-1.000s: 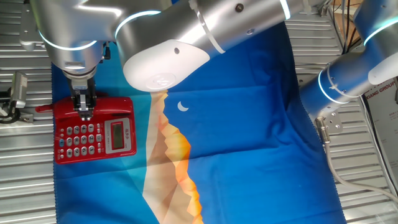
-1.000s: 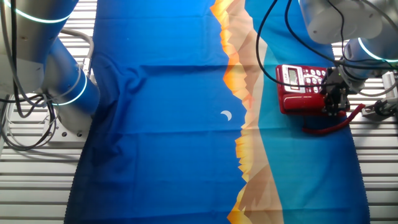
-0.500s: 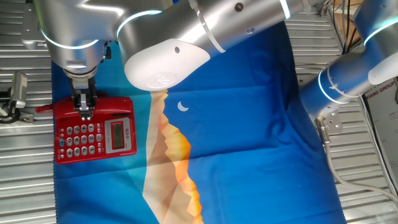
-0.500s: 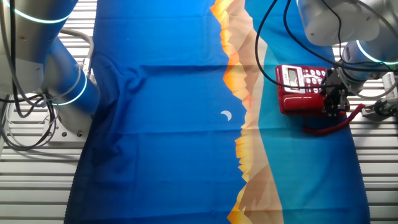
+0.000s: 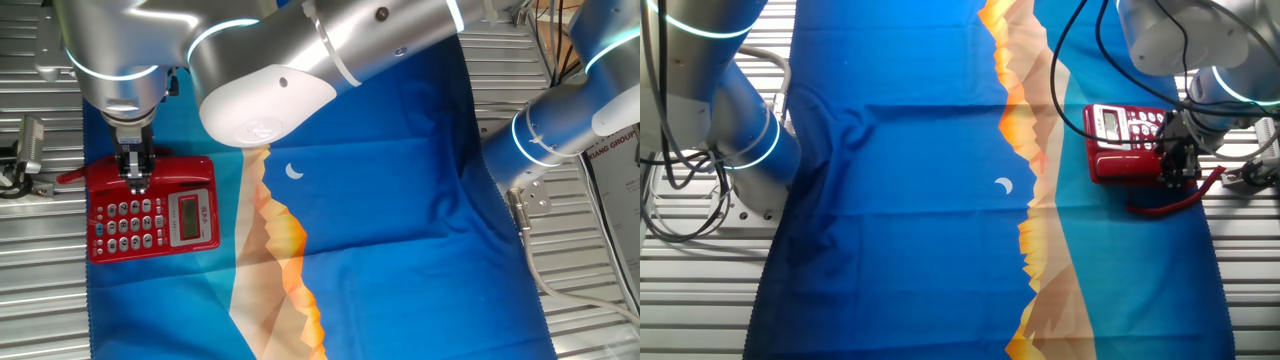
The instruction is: Place the handset of the telephone on the corresponding phone cradle
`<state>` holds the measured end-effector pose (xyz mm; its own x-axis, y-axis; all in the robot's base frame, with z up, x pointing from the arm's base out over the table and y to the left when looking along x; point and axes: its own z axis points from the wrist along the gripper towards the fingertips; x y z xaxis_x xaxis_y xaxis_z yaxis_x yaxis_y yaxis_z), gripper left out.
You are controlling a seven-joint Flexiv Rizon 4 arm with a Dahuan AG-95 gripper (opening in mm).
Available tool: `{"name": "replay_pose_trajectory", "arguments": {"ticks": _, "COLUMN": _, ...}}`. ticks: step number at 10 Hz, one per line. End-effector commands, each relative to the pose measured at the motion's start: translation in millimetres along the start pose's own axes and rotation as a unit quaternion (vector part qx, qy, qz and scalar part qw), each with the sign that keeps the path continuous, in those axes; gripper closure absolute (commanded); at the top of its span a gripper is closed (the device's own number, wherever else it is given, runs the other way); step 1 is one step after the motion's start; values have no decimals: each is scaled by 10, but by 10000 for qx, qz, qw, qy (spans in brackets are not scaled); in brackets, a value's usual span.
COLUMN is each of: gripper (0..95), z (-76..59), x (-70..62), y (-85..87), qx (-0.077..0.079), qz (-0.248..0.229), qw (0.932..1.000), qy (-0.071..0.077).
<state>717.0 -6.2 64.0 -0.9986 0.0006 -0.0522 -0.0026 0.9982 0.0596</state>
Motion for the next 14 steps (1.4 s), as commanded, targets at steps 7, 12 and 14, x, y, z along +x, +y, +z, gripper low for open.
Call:
{"name": "replay_pose_trajectory", "arguments": {"ticks": 7, "gripper": 950, "z": 24, "x": -7, "y": 29, "qx": 35, "qz": -116, "qw": 9999, "qy": -7}}
{"name": "replay_pose_trajectory", "arguments": {"ticks": 12, "gripper": 950, "z": 37, "x": -11, "y": 26, "qx": 36, "qz": -109, "qw": 9999, "qy": 6}}
{"name": "replay_pose_trajectory", "arguments": {"ticks": 14, "gripper": 950, "z": 46, "x": -14, "y": 23, "qx": 13, "qz": -88, "qw": 10000, "qy": 25}}
